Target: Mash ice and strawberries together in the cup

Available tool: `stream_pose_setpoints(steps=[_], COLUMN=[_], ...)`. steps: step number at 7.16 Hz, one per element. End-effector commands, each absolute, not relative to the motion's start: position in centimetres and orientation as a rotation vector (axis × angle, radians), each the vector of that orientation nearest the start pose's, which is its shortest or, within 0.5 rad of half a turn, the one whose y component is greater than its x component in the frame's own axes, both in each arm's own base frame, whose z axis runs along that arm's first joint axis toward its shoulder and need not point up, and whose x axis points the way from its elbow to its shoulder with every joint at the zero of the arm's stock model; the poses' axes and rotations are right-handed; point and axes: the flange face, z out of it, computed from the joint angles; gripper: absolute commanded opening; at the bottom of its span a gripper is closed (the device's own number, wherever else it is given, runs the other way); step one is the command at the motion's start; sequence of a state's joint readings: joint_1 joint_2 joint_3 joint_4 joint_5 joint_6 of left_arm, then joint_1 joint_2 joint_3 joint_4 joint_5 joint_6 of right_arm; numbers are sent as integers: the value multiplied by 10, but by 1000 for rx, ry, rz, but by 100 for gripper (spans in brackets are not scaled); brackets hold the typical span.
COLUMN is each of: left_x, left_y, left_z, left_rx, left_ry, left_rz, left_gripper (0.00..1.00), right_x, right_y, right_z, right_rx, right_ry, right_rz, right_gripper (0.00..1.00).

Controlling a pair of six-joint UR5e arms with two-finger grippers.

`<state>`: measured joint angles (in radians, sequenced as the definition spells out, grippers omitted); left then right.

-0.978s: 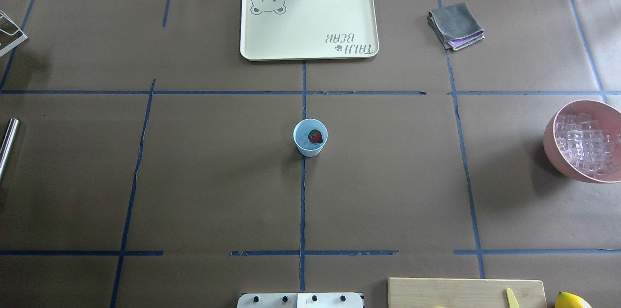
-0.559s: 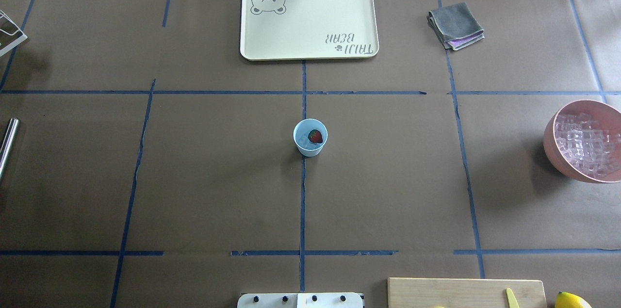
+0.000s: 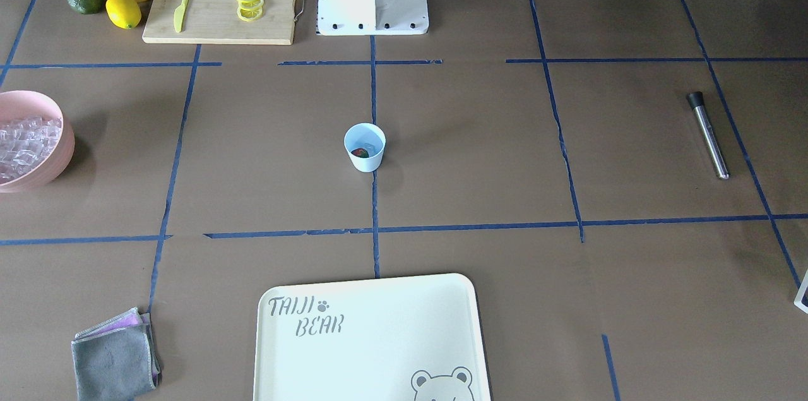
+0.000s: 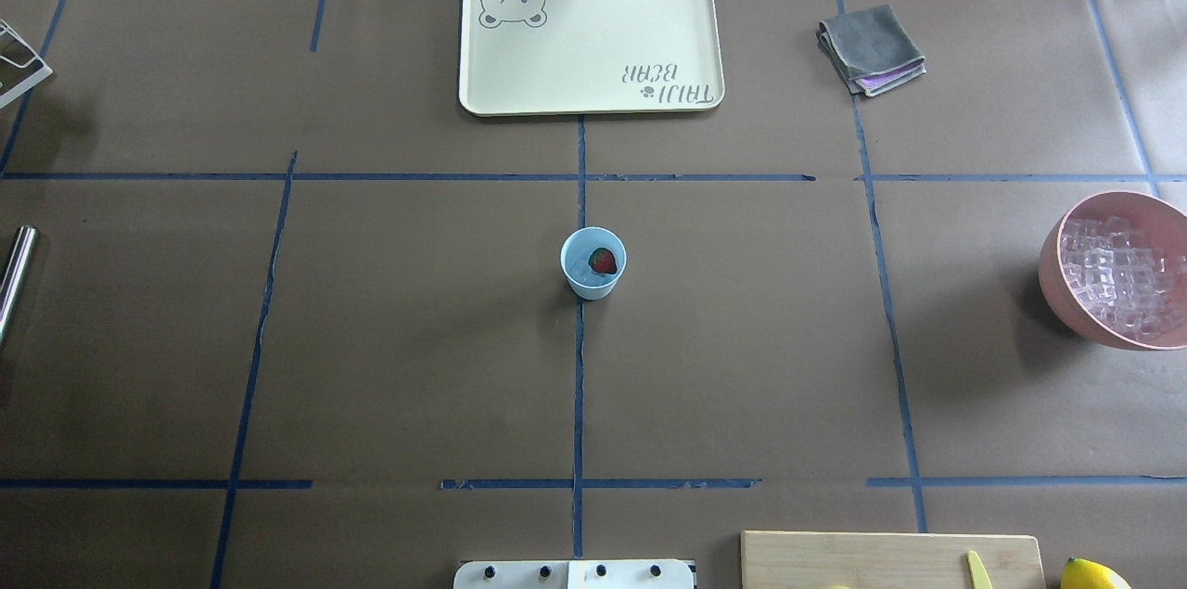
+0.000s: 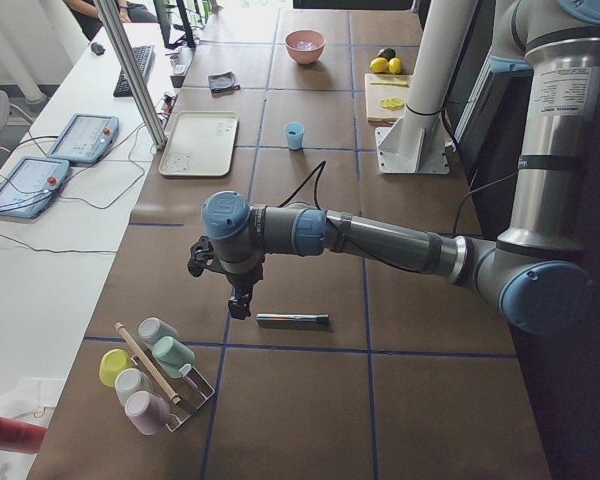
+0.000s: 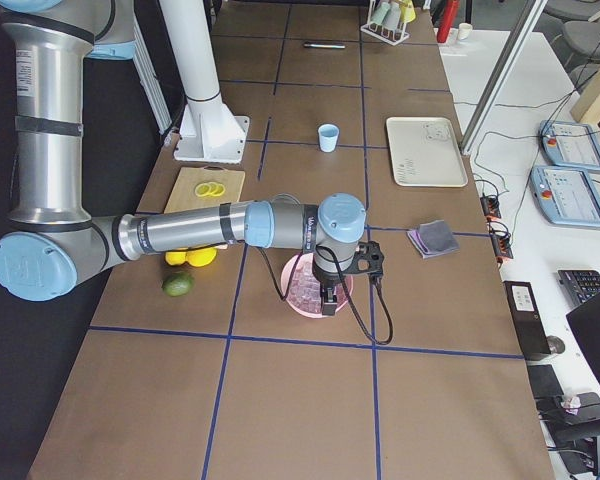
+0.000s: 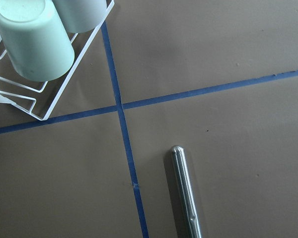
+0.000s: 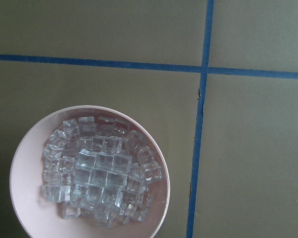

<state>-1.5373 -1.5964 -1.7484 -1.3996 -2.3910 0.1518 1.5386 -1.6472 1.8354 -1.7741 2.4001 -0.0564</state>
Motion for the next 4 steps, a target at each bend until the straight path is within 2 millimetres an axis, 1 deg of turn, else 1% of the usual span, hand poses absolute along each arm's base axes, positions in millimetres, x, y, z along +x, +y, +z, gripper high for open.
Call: stream_pose_setpoints(steps=[1, 2, 3, 4], left_x=[-45, -44, -44, -43], left_y=[-485, -477, -475, -479], left_z=[574, 576, 584, 585], left_rx=[80, 72, 54, 51], left_ry=[822, 821, 822, 816], left_rz=[187, 185, 179, 182], left_gripper=[100, 100, 100, 100], right_x=[45, 45, 45, 46], right_y=[-456, -459, -460, -459], right_z=[580, 574, 571, 570], right_rx=[0, 13, 21, 24], right_ry=[-832, -830, -825, -821], right_rz=[-79, -85, -90, -90], right_gripper=[100, 100, 100, 100])
